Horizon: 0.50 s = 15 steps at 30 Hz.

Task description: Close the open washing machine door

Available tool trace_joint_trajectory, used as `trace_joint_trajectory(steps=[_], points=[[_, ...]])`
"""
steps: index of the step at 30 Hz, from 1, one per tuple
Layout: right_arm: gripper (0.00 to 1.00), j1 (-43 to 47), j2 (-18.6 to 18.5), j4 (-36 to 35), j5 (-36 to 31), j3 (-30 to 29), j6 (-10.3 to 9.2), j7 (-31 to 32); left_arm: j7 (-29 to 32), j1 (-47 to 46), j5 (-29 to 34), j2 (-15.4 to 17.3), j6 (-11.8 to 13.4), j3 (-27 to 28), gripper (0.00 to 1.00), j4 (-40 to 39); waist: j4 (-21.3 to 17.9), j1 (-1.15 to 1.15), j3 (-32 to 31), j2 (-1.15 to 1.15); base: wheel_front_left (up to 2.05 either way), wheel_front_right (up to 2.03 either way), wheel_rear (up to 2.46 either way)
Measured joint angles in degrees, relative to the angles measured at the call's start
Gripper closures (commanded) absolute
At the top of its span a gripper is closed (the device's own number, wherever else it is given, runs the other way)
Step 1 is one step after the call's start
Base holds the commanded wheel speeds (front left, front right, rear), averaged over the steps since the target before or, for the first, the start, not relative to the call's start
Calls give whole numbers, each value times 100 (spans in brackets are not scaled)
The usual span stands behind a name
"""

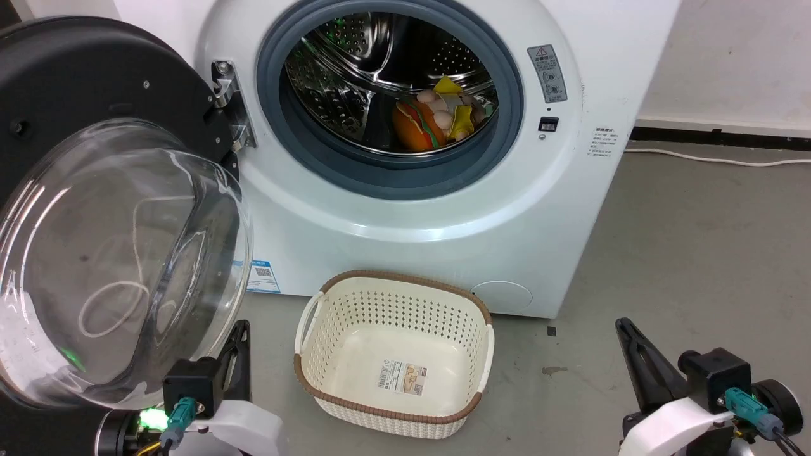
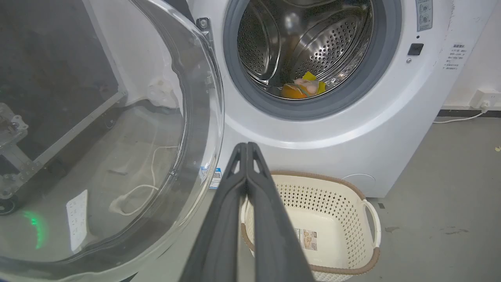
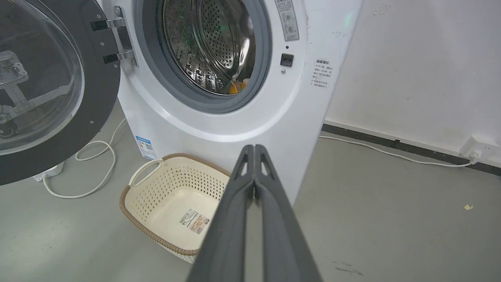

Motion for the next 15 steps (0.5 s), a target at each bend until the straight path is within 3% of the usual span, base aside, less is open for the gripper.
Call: trace_joint_trajectory(steps=[1,2,15], points=[[100,0,0,0,0,2,0,0,-1,0,0,0,0,1,100,0,0,0,0,0,0,0,0],[0,0,0,0,0,1,0,0,-1,0,0,0,0,-1,0,0,0,0,0,0,0,0,0],[0,5,0,10,73,-41,0,-75,-65,5,-4,0,-3,5,0,2,32,0,-5,0,0,0,0]])
